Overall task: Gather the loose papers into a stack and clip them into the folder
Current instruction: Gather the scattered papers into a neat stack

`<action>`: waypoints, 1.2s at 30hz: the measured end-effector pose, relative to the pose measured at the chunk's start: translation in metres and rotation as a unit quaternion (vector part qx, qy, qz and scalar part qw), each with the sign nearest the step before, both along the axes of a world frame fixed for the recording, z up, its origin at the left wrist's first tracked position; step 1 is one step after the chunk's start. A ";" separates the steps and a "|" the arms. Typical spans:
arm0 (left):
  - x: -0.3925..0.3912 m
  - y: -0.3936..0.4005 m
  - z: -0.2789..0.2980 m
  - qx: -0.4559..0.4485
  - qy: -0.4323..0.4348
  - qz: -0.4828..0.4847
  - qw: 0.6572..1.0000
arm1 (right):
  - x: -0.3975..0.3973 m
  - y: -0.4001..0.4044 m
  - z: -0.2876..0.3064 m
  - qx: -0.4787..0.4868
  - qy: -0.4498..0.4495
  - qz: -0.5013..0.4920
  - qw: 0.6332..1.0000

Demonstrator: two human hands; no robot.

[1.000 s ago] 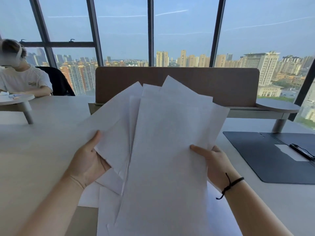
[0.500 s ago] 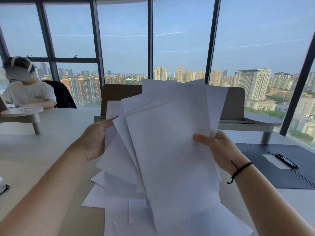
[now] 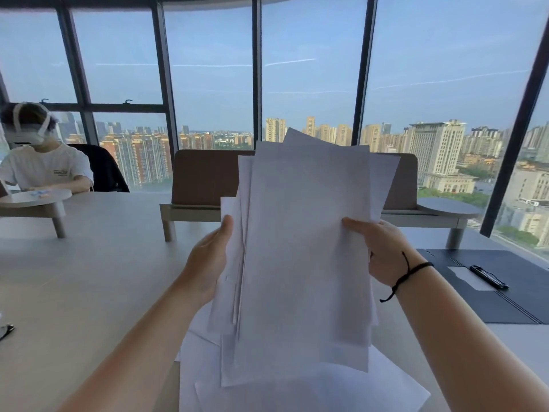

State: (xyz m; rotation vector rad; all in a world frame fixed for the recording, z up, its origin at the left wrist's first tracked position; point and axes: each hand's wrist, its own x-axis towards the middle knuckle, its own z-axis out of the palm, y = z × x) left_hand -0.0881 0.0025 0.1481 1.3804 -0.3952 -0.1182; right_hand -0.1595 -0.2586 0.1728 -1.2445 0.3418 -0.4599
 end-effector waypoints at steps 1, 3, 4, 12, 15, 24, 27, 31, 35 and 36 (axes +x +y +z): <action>-0.004 -0.001 0.000 0.004 -0.009 -0.007 1.000 | 0.001 0.001 -0.001 0.010 -0.005 0.003 1.000; -0.008 -0.009 0.001 0.023 -0.042 0.003 0.999 | 0.002 0.006 -0.001 0.020 -0.020 0.004 1.000; -0.007 -0.010 0.001 0.054 -0.078 0.019 0.995 | 0.001 0.010 0.000 0.017 -0.032 0.010 0.999; 0.004 -0.008 -0.001 -0.007 -0.150 0.015 0.989 | -0.010 0.020 0.007 -0.096 -0.178 0.043 0.978; 0.007 -0.006 -0.015 0.002 -0.133 -0.019 0.991 | -0.009 0.019 -0.007 -0.093 -0.171 0.034 0.980; 0.011 -0.004 -0.024 -0.021 -0.112 -0.048 0.992 | -0.017 0.022 -0.027 -0.164 -0.172 0.030 0.971; 0.008 -0.006 -0.036 -0.036 -0.086 -0.073 0.993 | -0.019 0.032 -0.035 -0.162 -0.151 0.038 0.974; 0.011 -0.009 -0.046 -0.051 -0.049 -0.039 0.997 | -0.016 0.042 -0.034 -0.159 -0.145 0.037 0.976; 0.007 -0.007 -0.054 -0.008 -0.033 -0.080 0.996 | -0.014 0.042 -0.035 -0.142 -0.108 0.046 0.983; 0.009 -0.008 -0.056 0.003 -0.026 -0.066 0.997 | -0.014 0.044 -0.038 -0.155 -0.093 0.054 0.982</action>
